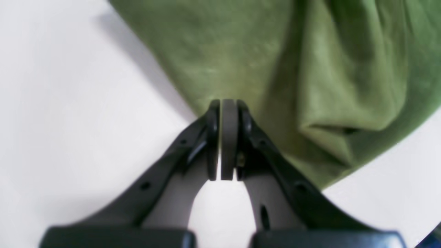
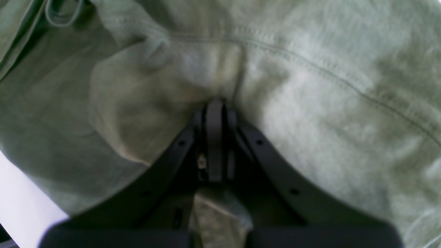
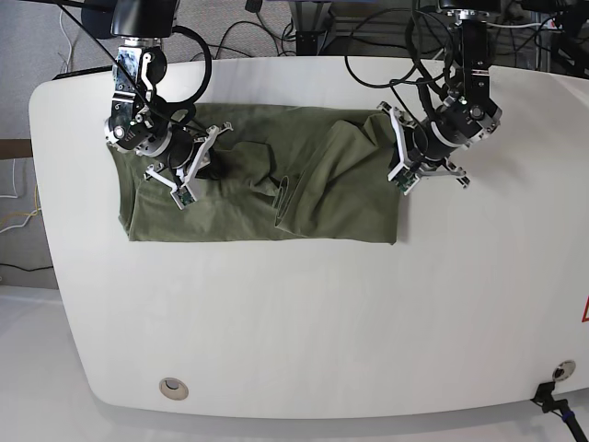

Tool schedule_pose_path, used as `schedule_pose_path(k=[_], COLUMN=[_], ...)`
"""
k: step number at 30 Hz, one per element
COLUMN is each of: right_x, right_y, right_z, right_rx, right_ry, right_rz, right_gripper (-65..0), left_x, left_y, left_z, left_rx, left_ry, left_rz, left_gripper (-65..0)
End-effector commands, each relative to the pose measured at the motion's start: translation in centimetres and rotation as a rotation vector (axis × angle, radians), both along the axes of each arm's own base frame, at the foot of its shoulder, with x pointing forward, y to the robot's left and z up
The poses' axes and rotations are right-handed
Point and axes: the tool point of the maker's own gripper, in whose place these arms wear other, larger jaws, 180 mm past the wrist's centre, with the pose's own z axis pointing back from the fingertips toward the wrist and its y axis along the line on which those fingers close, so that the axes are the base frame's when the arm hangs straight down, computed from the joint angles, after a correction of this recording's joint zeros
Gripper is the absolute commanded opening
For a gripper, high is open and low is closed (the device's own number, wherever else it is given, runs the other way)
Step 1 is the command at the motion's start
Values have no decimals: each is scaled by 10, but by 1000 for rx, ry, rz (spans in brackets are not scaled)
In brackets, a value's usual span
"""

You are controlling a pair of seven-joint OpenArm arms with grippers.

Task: Fold the T-shirt properly
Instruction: 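Release and regrasp the folded end with the left gripper, pressing it flat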

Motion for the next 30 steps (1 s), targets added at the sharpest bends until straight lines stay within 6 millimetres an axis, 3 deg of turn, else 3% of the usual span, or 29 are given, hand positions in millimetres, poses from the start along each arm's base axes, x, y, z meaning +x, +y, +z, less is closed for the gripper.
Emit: schedule_pose_path(k=[1, 6, 10, 15, 18, 20, 24, 30], right_x=[-7, -11, -13, -13, -13, -13, -13, -13], right_y=[-7, -8, -8, -7, -7, -7, -8, -7], right_z=[-7, -9, -11, -11, -11, -11, -11, -11], right_rx=[-52, -52, -52, -52, -52, -52, -52, -51], right_ry=[40, 49, 53, 54, 54, 54, 53, 53], right_rz=[14, 13, 13, 14, 14, 14, 13, 12], right_gripper=[-650, -650, -650, -650, -650, -650, -650, -650], left_x=[4, -6, -19, -34, -43, -44, -44, -27], left_y=[-4, -23, -60, -113, -132, -132, -110, -53], left_z=[4, -17, -20, -5, 5, 8, 0, -14], left_rx=[-20, -74, -129, -263, -280, -280, -216, -108], left_ry=[-16, 54, 81, 87, 72, 65, 72, 81], left_rz=[-7, -2, -68, -193, -250, -254, -265, -194], left_gripper=[-650, -650, -650, -650, -650, -650, -650, -650])
